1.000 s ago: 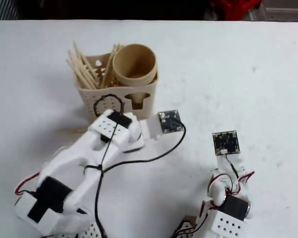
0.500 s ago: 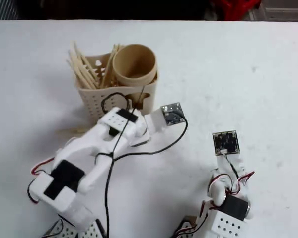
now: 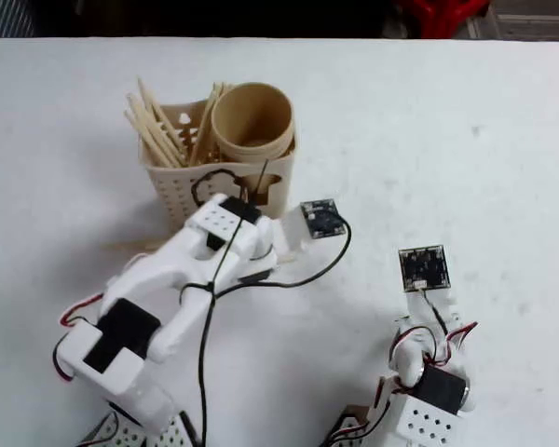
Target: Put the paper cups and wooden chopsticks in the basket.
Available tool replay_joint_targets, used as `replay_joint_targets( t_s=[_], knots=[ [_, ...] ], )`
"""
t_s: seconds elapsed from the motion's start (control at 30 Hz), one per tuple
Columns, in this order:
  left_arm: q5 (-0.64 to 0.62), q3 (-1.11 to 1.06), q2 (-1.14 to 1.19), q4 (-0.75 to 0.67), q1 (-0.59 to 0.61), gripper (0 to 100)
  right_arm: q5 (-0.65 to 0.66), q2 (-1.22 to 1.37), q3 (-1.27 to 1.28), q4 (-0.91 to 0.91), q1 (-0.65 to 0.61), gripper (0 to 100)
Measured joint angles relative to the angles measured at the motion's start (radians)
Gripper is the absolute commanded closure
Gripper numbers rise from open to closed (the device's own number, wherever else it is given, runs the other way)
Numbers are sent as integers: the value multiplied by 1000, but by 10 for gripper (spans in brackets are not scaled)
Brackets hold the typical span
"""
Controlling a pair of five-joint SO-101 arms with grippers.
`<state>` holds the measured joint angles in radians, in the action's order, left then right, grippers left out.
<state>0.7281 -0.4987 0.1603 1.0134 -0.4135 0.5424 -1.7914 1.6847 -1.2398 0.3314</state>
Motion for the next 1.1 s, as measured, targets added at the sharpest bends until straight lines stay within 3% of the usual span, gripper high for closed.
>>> replay_joint_targets(
  t_s=[0.3,0.67,1.1],
  knots=[
    [-15,-8,-115,9,-3,957,0,0,0,0,0,981],
    [-78,-121,-75,-341,-3,956,0,0,0,0,0,981],
    [-127,-20,6,-215,5,958,0,0,0,0,0,981]
  ],
)
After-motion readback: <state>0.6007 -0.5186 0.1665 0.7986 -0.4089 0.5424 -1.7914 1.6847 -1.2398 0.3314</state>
